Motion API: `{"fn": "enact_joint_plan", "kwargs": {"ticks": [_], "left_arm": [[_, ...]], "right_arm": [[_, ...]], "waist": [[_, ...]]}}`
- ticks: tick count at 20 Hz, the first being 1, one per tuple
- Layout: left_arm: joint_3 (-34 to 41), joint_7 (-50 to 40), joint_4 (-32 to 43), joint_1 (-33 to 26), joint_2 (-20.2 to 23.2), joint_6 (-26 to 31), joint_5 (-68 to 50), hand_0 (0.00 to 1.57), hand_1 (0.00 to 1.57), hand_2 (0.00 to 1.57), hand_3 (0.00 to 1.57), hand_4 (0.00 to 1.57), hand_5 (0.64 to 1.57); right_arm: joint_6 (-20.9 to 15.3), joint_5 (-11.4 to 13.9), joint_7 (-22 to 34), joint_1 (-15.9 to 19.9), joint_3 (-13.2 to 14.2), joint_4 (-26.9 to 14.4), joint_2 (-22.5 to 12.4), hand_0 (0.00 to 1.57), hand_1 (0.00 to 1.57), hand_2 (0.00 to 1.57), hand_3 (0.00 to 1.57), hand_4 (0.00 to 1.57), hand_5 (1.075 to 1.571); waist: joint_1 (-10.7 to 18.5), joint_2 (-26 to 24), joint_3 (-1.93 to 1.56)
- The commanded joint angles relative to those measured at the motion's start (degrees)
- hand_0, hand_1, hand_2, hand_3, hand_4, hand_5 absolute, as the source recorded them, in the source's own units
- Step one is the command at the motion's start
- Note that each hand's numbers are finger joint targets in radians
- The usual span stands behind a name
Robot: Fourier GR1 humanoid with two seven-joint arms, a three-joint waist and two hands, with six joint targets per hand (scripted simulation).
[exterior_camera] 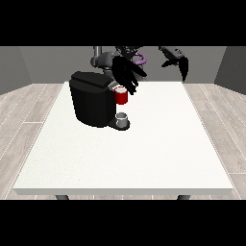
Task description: Insert the coffee pod into the coffee machine and close the lid
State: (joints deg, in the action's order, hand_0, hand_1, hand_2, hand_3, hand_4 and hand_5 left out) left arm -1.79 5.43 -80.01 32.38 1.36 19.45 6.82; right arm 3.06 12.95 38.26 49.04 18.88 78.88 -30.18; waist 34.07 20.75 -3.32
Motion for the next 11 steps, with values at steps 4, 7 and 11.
{"fn": "enact_joint_plan", "kwargs": {"ticks": [4,7,11], "left_arm": [[-0.70,-2.55,-0.20,3.36,-0.87,0.34,-0.28,0.00,0.00,0.00,0.00,0.32,1.571],[-1.37,-0.97,0.71,-0.99,-0.74,0.03,0.73,0.00,0.00,0.00,0.00,0.26,1.571],[2.83,0.87,1.68,-4.84,0.92,-2.63,-0.03,0.00,0.00,0.00,0.00,0.27,1.571]], "right_arm": [[-1.36,-5.51,-16.35,5.44,-5.51,6.82,11.21,0.00,0.00,0.00,0.00,0.00,1.571],[-2.79,-3.70,-19.96,2.03,-11.00,10.92,16.89,0.00,0.00,0.00,0.00,0.22,1.571],[-1.59,-4.26,-26.35,-5.85,-17.04,13.37,23.04,0.00,0.00,0.00,0.00,0.26,1.571]], "waist": [[3.78,1.26,3.15],[1.31,-2.63,3.29],[-6.56,-5.28,3.30]]}}
